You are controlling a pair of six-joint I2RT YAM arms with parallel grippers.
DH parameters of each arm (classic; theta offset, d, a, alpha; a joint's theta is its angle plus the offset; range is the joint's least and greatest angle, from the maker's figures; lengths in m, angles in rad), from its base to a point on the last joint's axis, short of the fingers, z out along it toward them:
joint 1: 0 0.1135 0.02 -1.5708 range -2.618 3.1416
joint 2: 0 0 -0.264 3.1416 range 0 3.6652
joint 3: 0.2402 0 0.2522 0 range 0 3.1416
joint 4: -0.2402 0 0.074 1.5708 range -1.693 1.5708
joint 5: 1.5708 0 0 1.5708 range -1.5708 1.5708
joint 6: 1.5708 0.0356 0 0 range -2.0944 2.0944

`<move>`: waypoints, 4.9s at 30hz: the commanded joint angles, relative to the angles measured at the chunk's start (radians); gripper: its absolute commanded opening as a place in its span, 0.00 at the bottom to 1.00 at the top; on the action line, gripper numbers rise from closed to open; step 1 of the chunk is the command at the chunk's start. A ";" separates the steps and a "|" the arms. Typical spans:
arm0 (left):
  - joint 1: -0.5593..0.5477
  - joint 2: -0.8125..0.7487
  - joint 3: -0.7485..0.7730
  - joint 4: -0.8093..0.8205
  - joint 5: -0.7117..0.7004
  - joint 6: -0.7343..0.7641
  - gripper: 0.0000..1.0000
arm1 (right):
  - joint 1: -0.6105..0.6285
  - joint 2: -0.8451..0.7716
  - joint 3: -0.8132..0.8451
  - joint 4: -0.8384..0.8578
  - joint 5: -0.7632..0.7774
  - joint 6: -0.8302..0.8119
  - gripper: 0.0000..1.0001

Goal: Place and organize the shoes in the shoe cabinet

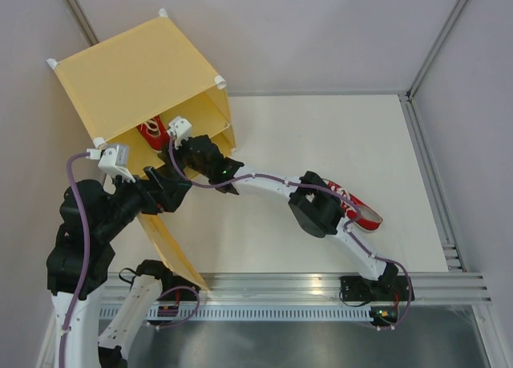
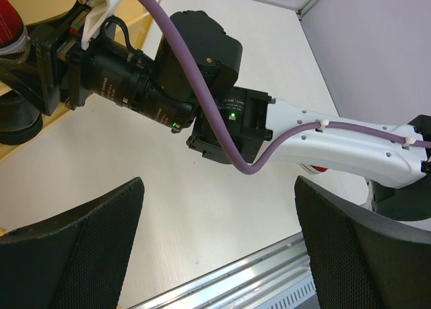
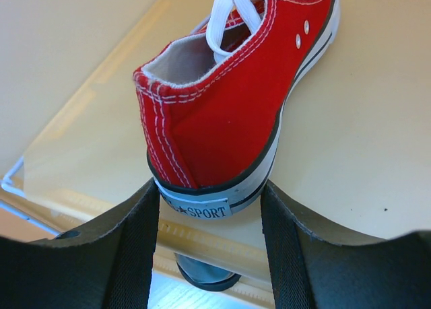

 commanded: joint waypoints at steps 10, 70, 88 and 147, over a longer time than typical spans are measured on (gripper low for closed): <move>0.006 -0.007 0.020 -0.050 -0.058 0.029 0.96 | -0.003 0.027 0.078 0.046 -0.070 0.011 0.47; 0.006 -0.027 0.023 -0.043 -0.136 0.062 0.98 | -0.454 -1.252 -1.286 -0.699 0.125 0.365 0.92; 0.006 -0.032 -0.034 0.000 -0.101 0.067 0.98 | -0.739 -1.403 -1.430 -0.882 -0.053 0.389 0.94; 0.006 -0.064 -0.087 0.035 -0.073 0.032 0.99 | -0.031 -0.855 -0.945 -0.644 0.105 0.391 0.45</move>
